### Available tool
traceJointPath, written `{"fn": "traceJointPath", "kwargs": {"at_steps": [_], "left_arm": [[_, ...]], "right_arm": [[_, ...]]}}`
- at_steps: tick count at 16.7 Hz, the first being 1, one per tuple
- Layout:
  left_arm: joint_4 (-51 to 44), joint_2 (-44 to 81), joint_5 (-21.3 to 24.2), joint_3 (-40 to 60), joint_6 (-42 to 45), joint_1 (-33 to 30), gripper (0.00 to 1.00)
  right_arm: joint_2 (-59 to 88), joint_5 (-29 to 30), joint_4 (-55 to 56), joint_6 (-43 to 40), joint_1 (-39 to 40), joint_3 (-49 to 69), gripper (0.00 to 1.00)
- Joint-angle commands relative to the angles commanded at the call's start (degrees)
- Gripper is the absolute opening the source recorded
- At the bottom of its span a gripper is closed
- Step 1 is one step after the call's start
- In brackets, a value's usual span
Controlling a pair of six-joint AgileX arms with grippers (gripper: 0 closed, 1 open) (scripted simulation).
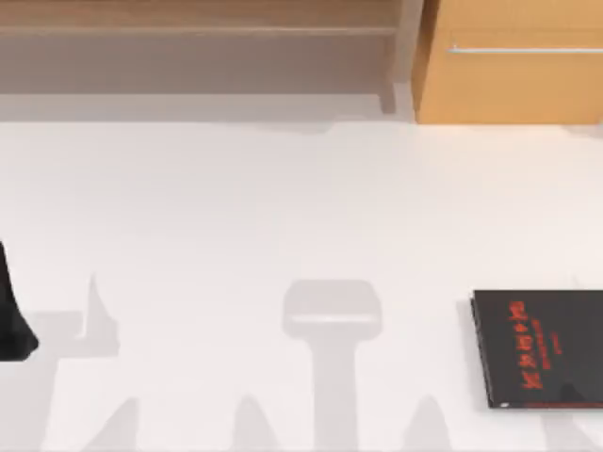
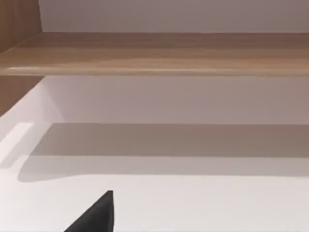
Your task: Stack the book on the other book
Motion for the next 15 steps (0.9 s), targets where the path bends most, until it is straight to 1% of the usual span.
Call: {"fn": "traceJointPath", "kwargs": {"at_steps": [4, 7, 11, 15], "left_arm": [[0.0, 0.0, 0.0, 0.0, 0.0, 0.0, 1.0], [0.0, 0.0, 0.0, 0.0, 0.0, 0.0, 1.0], [0.0, 0.0, 0.0, 0.0, 0.0, 0.0, 1.0], [0.0, 0.0, 0.0, 0.0, 0.0, 0.0, 1.0]], "right_arm": [[1.79, -0.58, 0.75, 0.0, -0.6, 1.73, 1.0], [9.08, -2.75, 3.6, -0.01, -2.91, 8.55, 1.0], [27.3, -7.37, 9.64, -0.06, -7.81, 23.23, 1.0], [53.57, -12.75, 16.63, -0.17, -13.5, 40.51, 1.0]]}}
